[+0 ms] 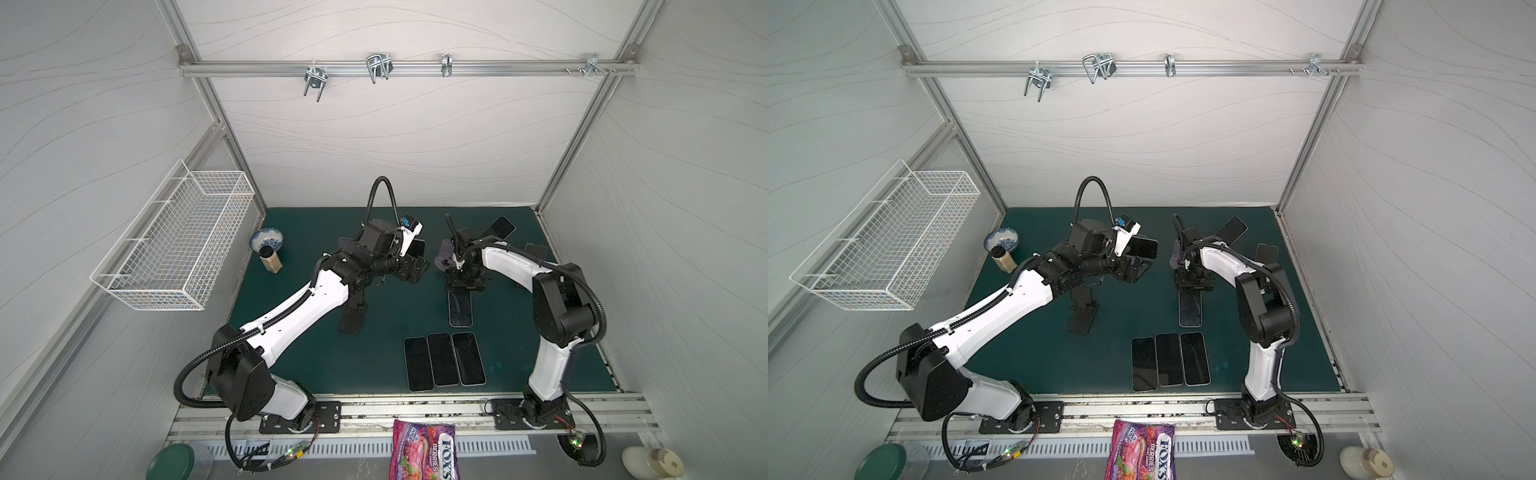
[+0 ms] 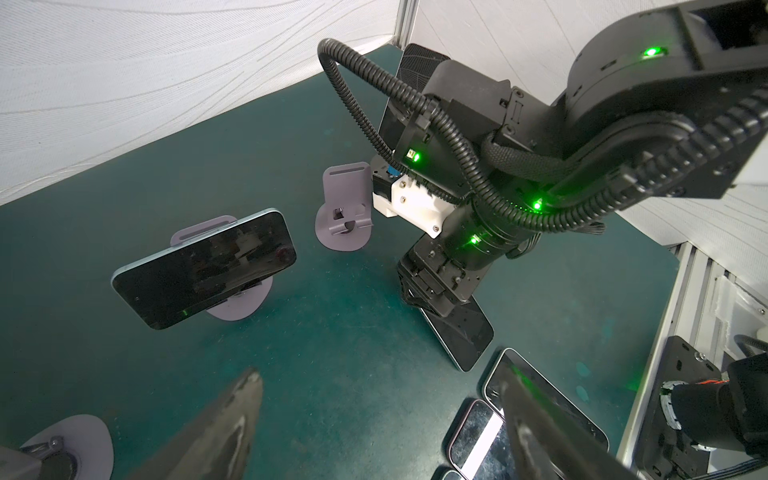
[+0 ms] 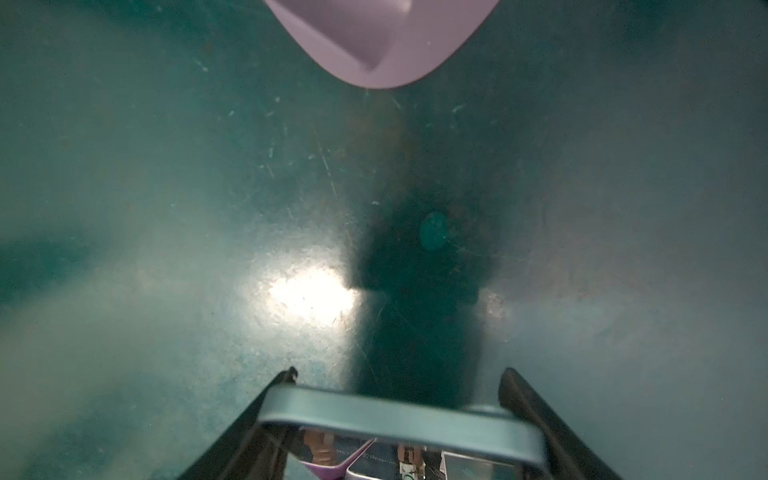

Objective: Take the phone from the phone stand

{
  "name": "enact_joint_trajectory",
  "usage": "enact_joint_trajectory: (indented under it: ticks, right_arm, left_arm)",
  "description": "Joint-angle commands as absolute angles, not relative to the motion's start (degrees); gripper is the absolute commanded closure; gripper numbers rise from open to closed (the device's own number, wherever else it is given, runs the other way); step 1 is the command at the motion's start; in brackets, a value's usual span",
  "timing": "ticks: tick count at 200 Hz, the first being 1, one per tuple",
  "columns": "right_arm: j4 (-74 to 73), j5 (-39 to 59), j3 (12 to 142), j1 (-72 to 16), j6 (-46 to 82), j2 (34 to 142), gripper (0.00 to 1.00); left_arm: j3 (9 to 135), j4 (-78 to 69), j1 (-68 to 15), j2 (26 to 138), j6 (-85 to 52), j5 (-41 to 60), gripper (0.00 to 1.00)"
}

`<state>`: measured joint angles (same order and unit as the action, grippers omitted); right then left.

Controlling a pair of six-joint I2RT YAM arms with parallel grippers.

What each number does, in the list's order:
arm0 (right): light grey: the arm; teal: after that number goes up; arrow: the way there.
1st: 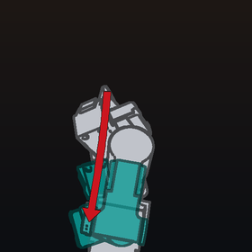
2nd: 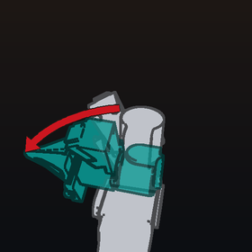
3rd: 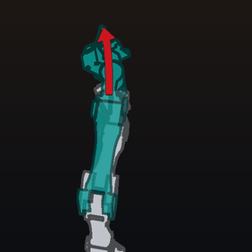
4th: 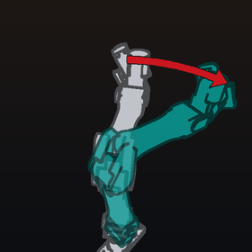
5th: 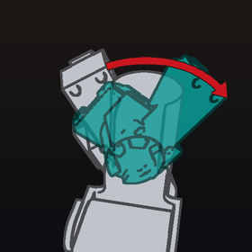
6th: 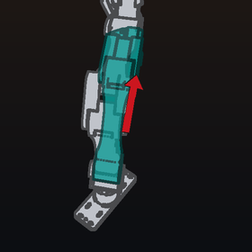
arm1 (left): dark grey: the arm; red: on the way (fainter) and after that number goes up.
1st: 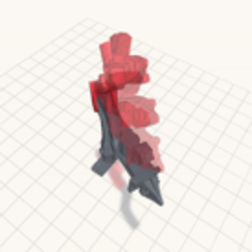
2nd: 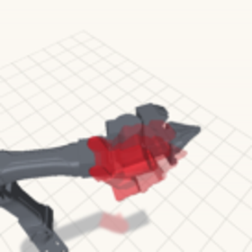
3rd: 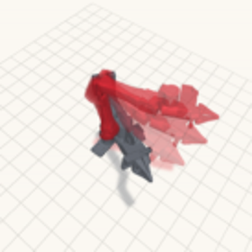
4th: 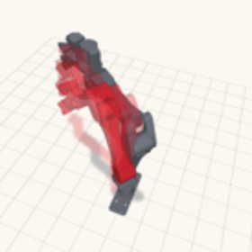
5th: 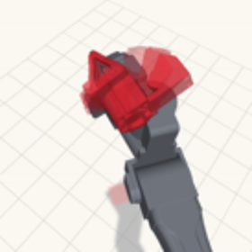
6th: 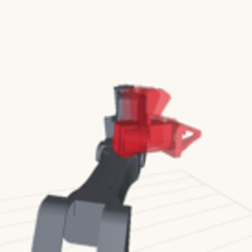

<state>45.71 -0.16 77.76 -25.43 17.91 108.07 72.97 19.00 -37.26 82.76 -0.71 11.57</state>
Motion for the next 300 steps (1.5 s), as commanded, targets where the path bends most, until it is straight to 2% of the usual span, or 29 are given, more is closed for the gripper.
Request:
enact_joint_trajectory:
  ticks: [1, 226, 300]
  right_arm:
    - [47.8, -0.6, 79.1, -25.8, 16.8, 108.9, 0.4]
    - [46.2, 0.0, 80.0, -27.1, 17.9, 113.3, 0.36]
    - [44.8, 0.0, 79.3, -26.9, 17.9, 114.4, 0.32]
  left_arm:
    - [75.1, 18.1, -37.5, 83.0, -0.5, 12.0, 0.1]
    - [75.1, 18.6, -37.6, 83.1, 0.0, 10.9, 0.1]
    - [75.1, 18.7, -37.6, 83.5, 0.3, 10.3, 0.1]
